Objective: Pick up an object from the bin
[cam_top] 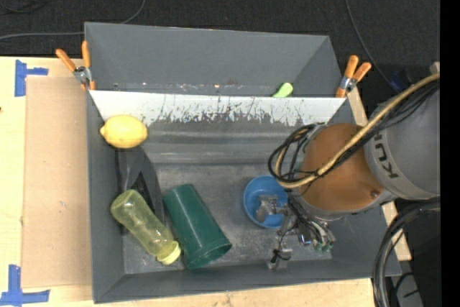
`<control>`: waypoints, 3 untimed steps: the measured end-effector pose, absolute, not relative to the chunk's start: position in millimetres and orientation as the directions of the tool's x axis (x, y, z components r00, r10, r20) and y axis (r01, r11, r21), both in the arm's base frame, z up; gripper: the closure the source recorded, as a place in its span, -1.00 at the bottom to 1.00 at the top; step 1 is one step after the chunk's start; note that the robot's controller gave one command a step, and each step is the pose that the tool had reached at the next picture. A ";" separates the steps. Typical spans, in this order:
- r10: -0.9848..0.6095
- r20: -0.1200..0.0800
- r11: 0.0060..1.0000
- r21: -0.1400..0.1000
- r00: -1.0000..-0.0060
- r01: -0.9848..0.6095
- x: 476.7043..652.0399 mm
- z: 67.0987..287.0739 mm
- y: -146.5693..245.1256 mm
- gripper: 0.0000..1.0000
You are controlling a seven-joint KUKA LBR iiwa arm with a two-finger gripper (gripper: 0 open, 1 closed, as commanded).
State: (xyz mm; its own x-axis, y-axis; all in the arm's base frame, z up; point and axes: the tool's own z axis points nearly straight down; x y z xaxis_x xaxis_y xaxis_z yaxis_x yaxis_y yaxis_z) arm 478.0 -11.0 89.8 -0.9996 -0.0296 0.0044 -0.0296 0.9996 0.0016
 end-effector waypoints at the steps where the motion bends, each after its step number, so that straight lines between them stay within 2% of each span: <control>1: -0.052 -0.015 0.999 0.004 -0.999 -0.052 497.8 185.3 32.8 -1.00; 2: -0.108 0.005 0.994 0.001 -0.994 -0.108 491.7 93.4 -26.0 -1.00; 3: -0.228 -0.026 0.974 0.003 -0.973 -0.229 506.1 95.3 0.2 1.00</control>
Offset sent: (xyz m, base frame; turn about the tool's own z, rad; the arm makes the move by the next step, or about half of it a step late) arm 0.0107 -0.0313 -0.0194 -0.0905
